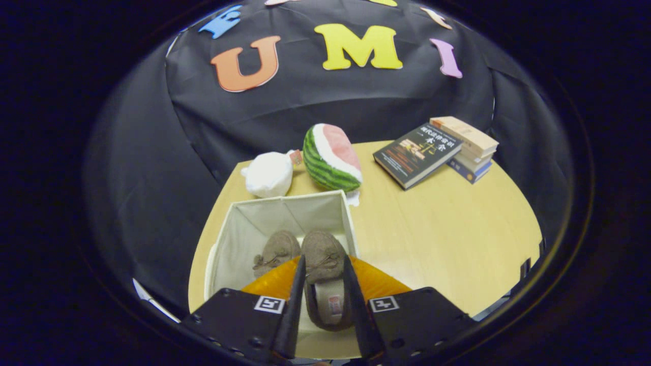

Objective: Open the storage box then place both shoes into the box .Put the left shoe in first, then the right shoe, with the right side of both shoes facing outward in a uniform manner.

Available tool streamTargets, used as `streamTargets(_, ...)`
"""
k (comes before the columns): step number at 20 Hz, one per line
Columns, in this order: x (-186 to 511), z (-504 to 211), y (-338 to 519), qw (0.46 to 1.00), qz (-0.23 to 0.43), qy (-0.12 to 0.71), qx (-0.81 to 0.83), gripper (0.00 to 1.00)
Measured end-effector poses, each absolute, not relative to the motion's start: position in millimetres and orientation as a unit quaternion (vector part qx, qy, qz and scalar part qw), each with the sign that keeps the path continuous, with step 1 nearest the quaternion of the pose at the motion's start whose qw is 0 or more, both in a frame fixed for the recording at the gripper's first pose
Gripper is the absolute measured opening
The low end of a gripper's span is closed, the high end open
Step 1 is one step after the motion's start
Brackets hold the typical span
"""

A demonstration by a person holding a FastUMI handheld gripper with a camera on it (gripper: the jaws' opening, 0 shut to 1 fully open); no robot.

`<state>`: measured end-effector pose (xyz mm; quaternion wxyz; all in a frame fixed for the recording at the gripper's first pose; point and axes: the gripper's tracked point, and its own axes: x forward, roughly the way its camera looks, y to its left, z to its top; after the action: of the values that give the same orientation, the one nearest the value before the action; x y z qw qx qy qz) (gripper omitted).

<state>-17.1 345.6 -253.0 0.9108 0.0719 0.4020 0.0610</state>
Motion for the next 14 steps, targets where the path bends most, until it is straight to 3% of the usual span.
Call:
streamTargets(2,-21.2,-235.3,333.7,0.920,0.067,0.381,0.061,0.70)
streamTargets(8,-27.8,-167.8,275.9,0.951,0.066,0.296,0.054,0.96)
streamTargets(14,-28.4,-105.8,164.3,0.976,0.014,0.214,0.045,0.96)
